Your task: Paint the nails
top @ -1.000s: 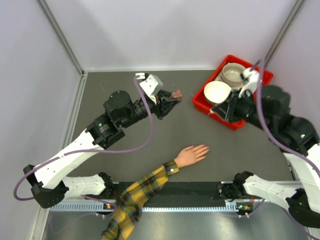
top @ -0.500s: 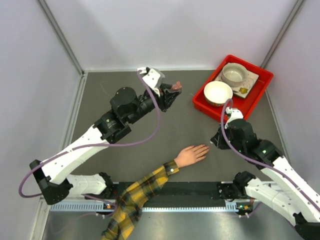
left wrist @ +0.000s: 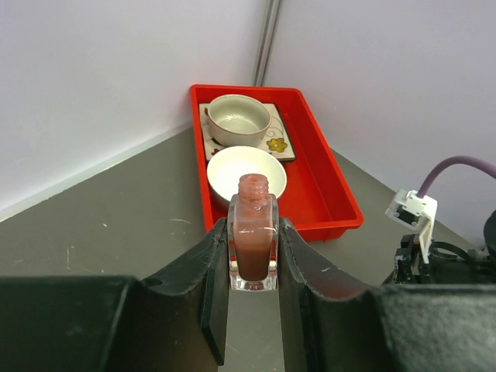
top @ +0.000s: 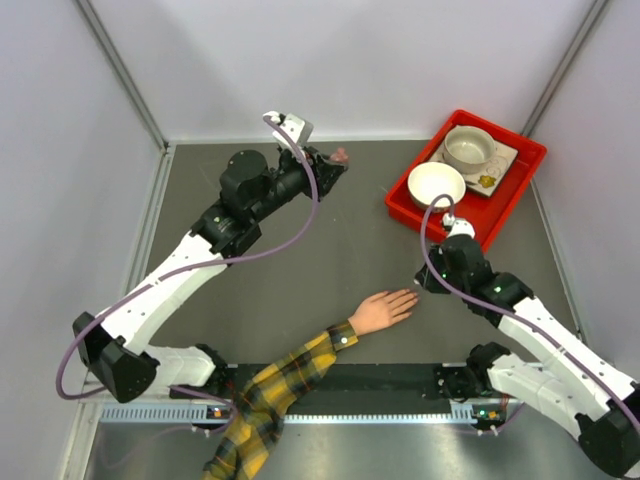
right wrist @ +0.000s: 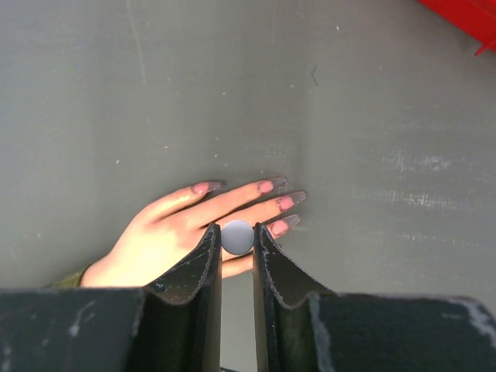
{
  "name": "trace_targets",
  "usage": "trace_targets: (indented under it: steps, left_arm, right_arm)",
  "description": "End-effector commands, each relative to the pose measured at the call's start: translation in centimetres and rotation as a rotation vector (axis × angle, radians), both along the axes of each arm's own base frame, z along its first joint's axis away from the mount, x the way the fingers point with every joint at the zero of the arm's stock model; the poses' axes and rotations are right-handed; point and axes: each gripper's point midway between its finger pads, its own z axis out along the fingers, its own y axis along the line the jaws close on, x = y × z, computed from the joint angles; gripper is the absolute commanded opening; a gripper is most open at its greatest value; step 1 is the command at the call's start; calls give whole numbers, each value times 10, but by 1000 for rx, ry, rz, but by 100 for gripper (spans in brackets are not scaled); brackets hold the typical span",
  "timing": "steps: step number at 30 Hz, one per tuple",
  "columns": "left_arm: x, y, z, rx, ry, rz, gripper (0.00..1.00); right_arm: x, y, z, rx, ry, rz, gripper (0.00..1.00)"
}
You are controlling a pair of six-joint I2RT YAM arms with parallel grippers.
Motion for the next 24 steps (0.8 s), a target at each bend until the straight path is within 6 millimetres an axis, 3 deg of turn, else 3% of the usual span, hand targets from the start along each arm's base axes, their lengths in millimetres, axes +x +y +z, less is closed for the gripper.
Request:
trace_targets:
  steps: [1, 5, 12, 24]
  left_arm:
    - [0, -4, 37, -92, -63, -47, 0]
    - [5, -6, 38, -92, -61, -58, 0]
    - [13, -9, 30, -90, -27, -72, 0]
    - [22, -16, 25, -92, -5, -78, 0]
  right_arm:
    - [20, -1, 2, 56, -45, -51, 0]
    - [24, -8, -19, 53, -4, -73, 0]
    - [27, -2, -33, 52, 18, -46, 0]
    - [31, 1, -35, 54, 11, -16, 0]
